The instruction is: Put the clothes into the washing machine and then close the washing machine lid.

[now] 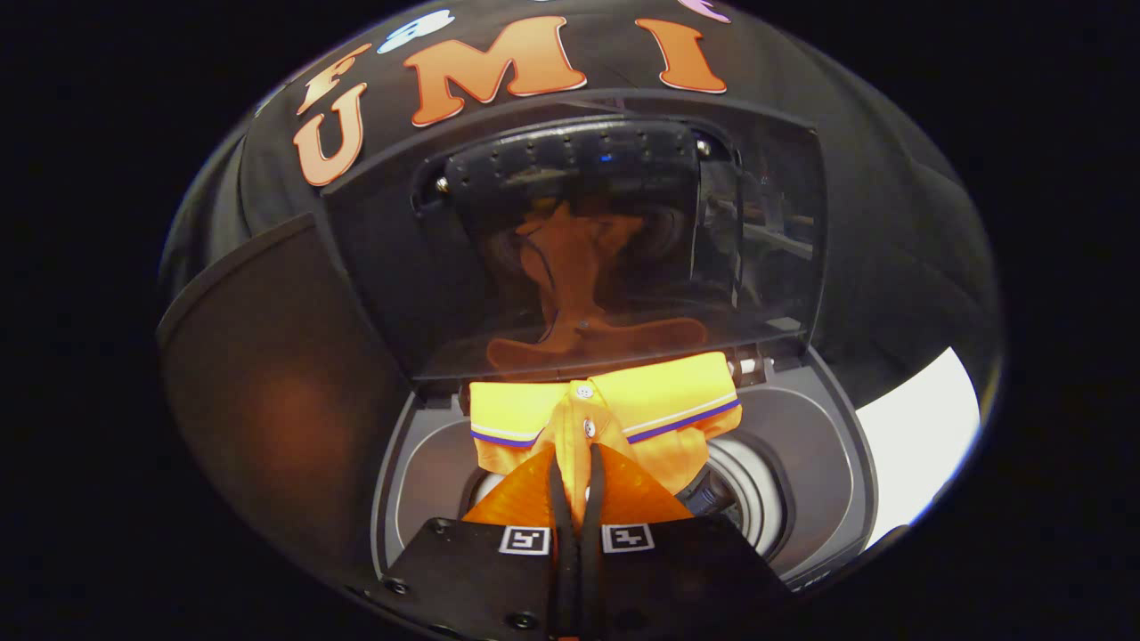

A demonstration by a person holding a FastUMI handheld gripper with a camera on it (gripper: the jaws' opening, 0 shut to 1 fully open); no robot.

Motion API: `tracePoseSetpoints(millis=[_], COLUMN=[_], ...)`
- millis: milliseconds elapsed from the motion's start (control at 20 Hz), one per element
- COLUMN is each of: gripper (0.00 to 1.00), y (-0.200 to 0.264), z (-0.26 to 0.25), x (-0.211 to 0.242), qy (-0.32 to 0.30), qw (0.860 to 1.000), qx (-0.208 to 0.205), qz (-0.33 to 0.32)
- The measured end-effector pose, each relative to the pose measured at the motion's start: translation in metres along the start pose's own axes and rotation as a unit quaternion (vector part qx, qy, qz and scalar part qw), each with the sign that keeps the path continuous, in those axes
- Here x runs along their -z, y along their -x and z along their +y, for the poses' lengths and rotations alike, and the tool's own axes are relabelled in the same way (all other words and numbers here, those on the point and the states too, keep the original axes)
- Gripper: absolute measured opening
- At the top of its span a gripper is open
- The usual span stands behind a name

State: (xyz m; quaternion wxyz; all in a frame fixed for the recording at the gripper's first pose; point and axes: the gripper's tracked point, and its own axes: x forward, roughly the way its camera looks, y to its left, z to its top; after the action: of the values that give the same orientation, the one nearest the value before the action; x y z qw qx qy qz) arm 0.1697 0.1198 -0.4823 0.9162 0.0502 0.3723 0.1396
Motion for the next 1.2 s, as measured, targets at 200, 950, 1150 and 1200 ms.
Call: tracePoseSetpoints(millis=[200, 950, 1150, 1200], gripper=[0.08, 0.08, 0.13, 0.15], y=[-0.019, -0.049, -0.051, -0.052], z=[-0.009, -0.02, -0.022, -0.023], x=[0.028, 0.076, 0.078, 0.079], qy=[-0.002, -0.019, -0.014, -0.013], qw=[0.999, 0.988, 0.987, 0.986], qx=[0.011, 0.032, 0.04, 0.043], qz=[0.046, 0.15, 0.158, 0.158])
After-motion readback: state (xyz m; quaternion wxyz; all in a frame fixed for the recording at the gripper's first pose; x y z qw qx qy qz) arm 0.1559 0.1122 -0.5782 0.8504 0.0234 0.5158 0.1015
